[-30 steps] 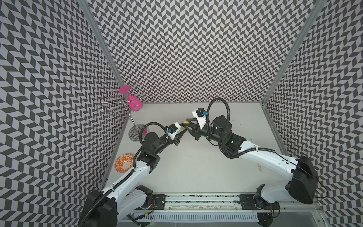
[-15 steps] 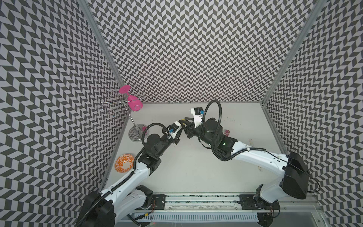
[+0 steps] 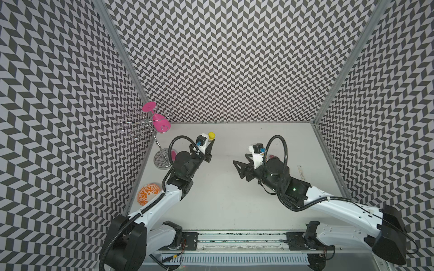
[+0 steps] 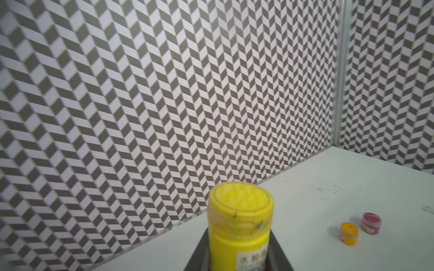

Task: Close the paint jar lid
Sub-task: Screw the lid onto the paint jar.

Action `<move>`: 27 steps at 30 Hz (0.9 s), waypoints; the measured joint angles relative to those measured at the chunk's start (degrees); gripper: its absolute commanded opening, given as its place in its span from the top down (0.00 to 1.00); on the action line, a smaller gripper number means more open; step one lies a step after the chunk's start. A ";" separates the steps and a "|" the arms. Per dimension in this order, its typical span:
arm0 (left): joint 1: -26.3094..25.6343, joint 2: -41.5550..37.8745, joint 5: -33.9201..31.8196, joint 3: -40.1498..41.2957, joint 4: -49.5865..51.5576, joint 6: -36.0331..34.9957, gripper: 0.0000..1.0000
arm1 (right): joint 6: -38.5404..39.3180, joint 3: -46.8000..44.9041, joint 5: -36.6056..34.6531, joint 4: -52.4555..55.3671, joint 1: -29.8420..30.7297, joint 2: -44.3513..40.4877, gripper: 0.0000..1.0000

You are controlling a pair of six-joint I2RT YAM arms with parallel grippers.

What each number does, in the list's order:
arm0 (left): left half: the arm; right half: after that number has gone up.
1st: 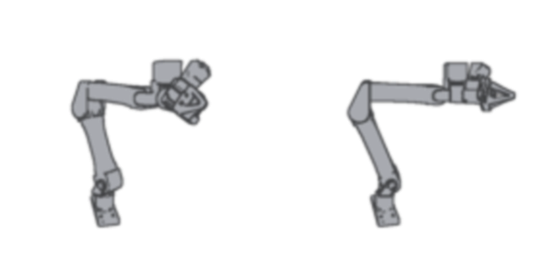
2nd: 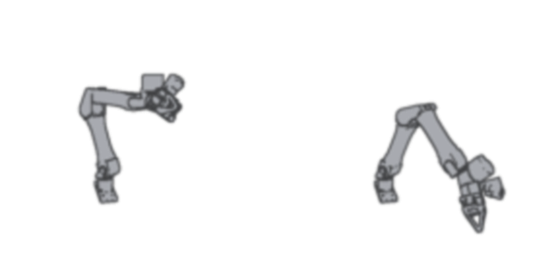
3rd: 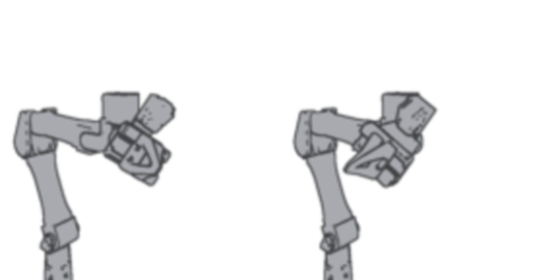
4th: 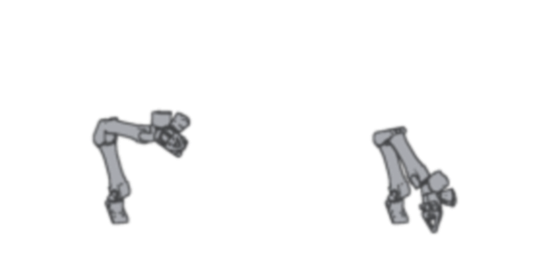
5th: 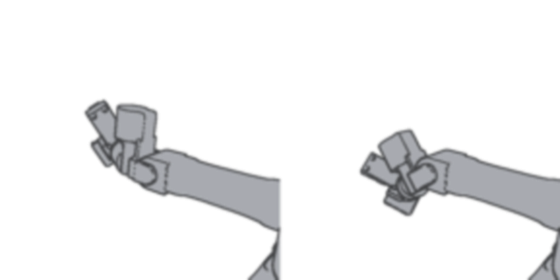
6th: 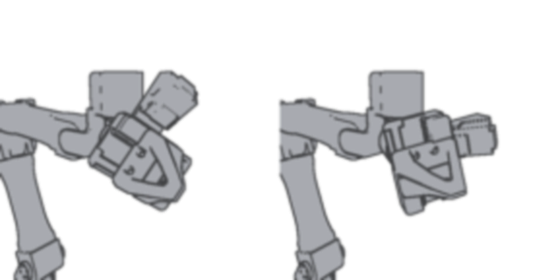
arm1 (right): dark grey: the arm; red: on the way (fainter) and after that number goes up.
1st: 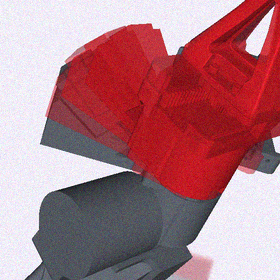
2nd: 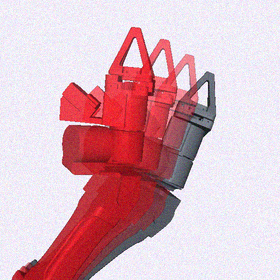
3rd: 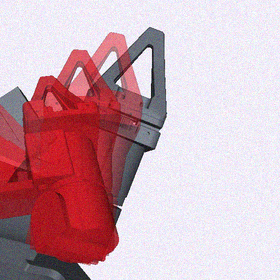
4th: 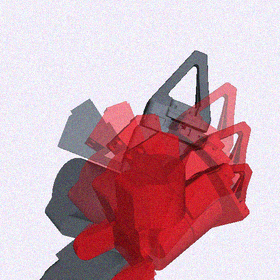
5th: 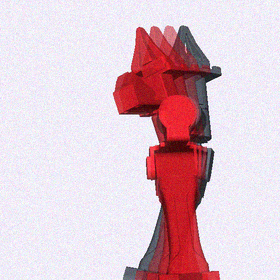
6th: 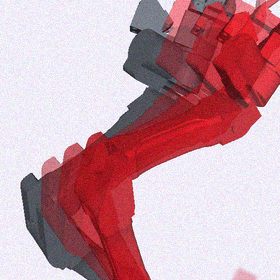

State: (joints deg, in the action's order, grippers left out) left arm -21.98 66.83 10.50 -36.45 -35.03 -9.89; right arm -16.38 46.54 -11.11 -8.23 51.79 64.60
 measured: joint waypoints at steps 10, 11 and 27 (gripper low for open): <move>0.24 8.63 42.86 -6.49 0.92 2.10 0.73 | 11.10 -2.49 17.27 -7.85 -12.72 -3.39 0.24; 0.24 9.22 45.99 -6.49 0.94 2.23 0.73 | 12.37 -2.49 19.80 -8.70 -13.07 -3.39 0.24; -0.79 10.19 60.30 -6.56 0.94 3.04 0.73 | 21.11 -0.48 45.38 -14.08 -13.64 2.97 0.30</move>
State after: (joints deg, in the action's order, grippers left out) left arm -22.76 77.01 70.81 -43.00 -34.09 -6.85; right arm 4.73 46.06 34.26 -22.31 38.15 67.57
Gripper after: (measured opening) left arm 0.320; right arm 0.724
